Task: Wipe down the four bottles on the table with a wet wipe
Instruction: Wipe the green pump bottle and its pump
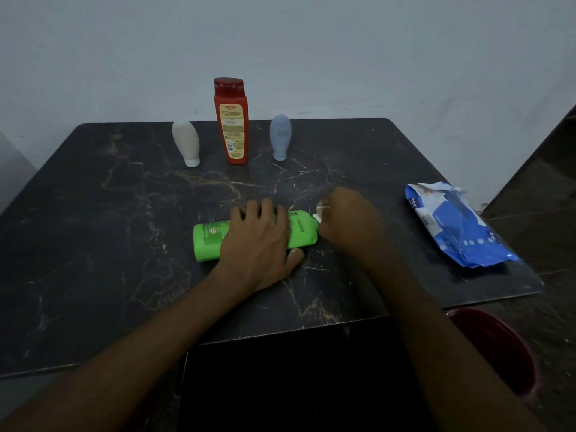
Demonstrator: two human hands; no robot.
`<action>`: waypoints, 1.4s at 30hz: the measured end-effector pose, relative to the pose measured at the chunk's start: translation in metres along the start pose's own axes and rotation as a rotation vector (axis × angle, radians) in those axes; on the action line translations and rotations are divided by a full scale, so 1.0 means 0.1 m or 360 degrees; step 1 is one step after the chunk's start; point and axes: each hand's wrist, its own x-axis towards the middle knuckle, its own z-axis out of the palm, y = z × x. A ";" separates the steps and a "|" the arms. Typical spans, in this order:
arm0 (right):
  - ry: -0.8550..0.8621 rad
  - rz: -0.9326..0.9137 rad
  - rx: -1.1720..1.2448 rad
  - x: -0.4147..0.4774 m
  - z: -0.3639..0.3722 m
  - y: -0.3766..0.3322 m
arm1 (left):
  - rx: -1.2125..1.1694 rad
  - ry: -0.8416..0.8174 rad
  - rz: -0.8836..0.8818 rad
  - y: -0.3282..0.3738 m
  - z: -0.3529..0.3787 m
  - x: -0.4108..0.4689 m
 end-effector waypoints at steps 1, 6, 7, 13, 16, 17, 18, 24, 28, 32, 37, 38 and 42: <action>-0.0062 0.0012 -0.0028 0.05 -0.03 -0.01 | 0.0008 0.0003 0.0007 0.01 0.00 0.00; 0.0046 -0.0091 -0.0151 -0.11 0.09 -0.01 | 0.0022 0.0010 0.0023 0.00 0.01 0.02; 0.0119 -0.0140 -0.0156 -0.22 0.14 0.01 | 0.0020 0.0007 0.0023 -0.01 0.01 0.02; 0.0364 -0.0224 0.0189 -0.64 0.19 0.11 | 0.0039 0.0026 0.0027 -0.04 0.03 0.03; 0.0640 -0.0125 0.0653 -0.66 -0.02 0.22 | 0.0059 0.0046 0.0011 -0.15 0.03 0.05; 0.0740 -0.0097 0.0786 -0.65 -0.11 0.28 | 0.0043 0.0083 -0.0007 -0.20 0.02 0.06; 0.0805 -0.0073 0.0915 -0.63 -0.20 0.34 | 0.0003 0.0129 -0.0030 -0.25 0.01 0.07; 0.0691 -0.0140 0.1540 -0.48 -0.58 0.36 | -0.0541 0.0506 -0.0115 -0.42 -0.04 0.06; 0.0565 -0.0378 0.1574 -0.46 -0.67 0.11 | -0.0834 0.0702 -0.0186 -0.44 -0.09 0.01; 0.0560 -0.0672 0.1335 -0.53 -0.73 -0.10 | -0.1013 0.0767 -0.0250 -0.45 -0.13 -0.04; 0.0532 -0.0866 0.1115 -0.55 -0.76 -0.16 | -0.1126 0.0800 -0.0241 -0.49 -0.14 -0.07; 0.0547 -0.0902 0.1068 -0.54 -0.78 -0.15 | -0.1131 0.0803 -0.0230 -0.48 -0.14 -0.07; 0.0583 -0.0982 0.1011 -0.46 -0.89 -0.18 | -0.1140 0.0770 -0.0155 -0.48 -0.12 -0.06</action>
